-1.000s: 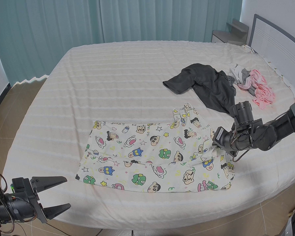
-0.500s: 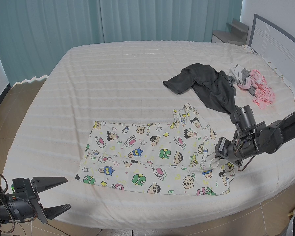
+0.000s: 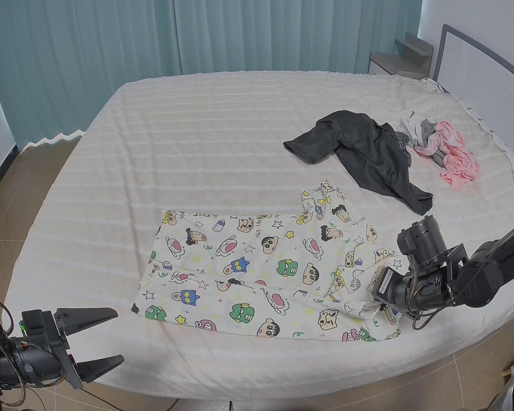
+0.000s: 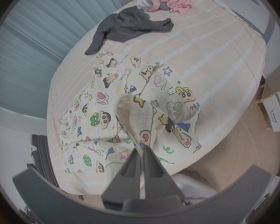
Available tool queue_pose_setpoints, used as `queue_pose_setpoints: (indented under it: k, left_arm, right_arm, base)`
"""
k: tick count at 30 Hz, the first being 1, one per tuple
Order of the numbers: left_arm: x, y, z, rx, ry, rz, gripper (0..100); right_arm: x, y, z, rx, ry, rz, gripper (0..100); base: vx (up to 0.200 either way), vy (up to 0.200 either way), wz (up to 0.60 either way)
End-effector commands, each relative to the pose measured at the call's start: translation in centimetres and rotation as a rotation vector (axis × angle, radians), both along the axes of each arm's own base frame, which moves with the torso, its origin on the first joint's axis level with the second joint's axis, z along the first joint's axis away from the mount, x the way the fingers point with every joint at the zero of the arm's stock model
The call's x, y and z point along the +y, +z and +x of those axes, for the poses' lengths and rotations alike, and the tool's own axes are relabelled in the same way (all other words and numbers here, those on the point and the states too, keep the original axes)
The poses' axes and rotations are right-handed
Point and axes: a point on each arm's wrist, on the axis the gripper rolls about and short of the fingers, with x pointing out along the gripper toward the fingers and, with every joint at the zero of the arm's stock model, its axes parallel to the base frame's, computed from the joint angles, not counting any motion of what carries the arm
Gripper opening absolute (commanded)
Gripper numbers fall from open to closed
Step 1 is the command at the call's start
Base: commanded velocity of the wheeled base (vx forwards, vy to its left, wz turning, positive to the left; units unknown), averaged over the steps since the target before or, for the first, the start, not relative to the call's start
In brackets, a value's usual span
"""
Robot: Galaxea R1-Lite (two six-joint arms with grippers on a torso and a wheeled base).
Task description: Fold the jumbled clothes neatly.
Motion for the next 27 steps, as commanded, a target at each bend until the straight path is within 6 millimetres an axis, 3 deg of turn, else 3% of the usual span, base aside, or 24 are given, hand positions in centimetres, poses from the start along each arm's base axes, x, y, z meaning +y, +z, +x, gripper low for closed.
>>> queue_pose_setpoints:
  k: [1, 10, 18, 19, 27]
  left_arm:
    - [0.0, 0.0, 0.0, 0.002, 0.0, 0.0, 100]
    - [0.0, 0.0, 0.0, 0.002, -0.002, -0.001, 100]
    - [0.0, -0.1, 0.0, 0.004, -0.002, -0.001, 100]
    - [0.0, -0.1, 0.0, 0.004, -0.002, -0.001, 100]
    - [0.0, -0.1, 0.0, 0.006, -0.001, -0.001, 100]
  right_arm:
    - [-0.2, -1.1, -1.7, -0.001, 0.005, -0.021, 0]
    - [-0.1, -3.6, -3.4, -0.005, 0.019, 0.003, 0]
    - [-0.2, -4.3, -4.4, 0.034, 0.006, 0.009, 0]
    - [-0.2, -4.3, -4.4, 0.034, 0.006, 0.009, 100]
    - [-0.3, -3.7, -4.9, 0.019, 0.013, 0.016, 100]
  base:
    - [0.0, 0.0, 0.0]
    - [0.0, 0.0, 0.0]
    - [0.0, 0.0, 0.0]
    - [0.0, 0.0, 0.0]
    - [0.0, 0.0, 0.0]
